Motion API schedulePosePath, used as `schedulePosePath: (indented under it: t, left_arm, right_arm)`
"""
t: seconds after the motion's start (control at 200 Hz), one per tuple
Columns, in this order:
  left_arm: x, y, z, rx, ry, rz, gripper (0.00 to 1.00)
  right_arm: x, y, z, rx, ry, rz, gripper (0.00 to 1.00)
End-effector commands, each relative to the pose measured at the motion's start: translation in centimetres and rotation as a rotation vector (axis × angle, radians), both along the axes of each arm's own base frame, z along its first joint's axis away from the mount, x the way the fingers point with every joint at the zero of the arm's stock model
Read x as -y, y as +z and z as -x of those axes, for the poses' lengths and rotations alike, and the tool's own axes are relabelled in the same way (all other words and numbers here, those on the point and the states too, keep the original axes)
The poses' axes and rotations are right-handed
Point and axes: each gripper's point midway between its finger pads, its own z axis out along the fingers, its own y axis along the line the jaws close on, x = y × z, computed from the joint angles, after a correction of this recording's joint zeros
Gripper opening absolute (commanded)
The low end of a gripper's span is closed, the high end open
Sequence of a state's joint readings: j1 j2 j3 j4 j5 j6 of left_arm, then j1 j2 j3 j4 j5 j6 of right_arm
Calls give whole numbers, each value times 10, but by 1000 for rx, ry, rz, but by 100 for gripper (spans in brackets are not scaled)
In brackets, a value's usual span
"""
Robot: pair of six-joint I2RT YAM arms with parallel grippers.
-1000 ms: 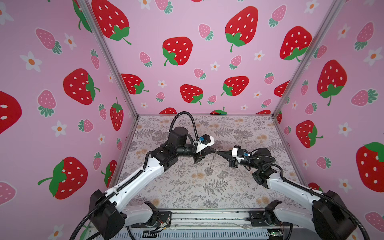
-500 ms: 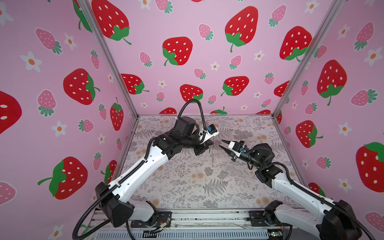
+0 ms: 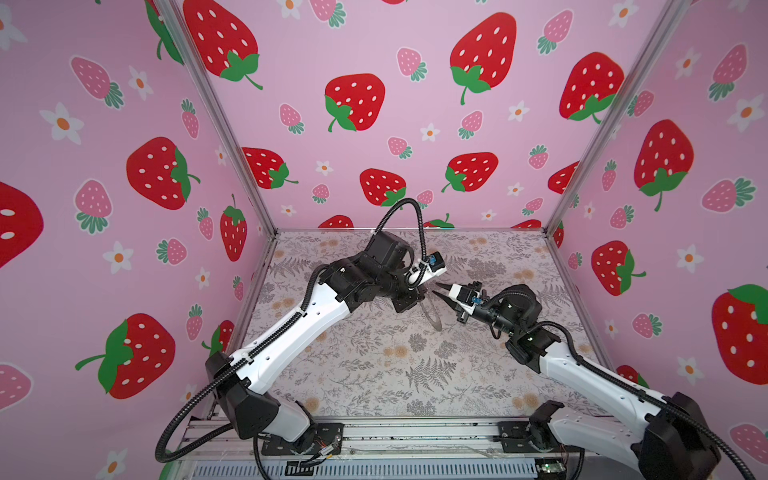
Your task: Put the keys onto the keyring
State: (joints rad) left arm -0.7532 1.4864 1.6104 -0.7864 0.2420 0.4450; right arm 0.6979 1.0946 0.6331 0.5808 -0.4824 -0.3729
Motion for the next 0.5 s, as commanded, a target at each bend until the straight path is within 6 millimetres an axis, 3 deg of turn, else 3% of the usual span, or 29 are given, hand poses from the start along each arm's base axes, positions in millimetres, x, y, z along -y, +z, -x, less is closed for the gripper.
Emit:
schedulePosePath:
  t: [0.0,0.49]
  left_arm:
    - [2,17,2,35,-13,12,0]
    - [10,16,15,83,-84,-22,0]
  right_arm:
    - [-6,14,7,13,52,-35,22]
    - [-6,20,6,-47,46,-92,17]
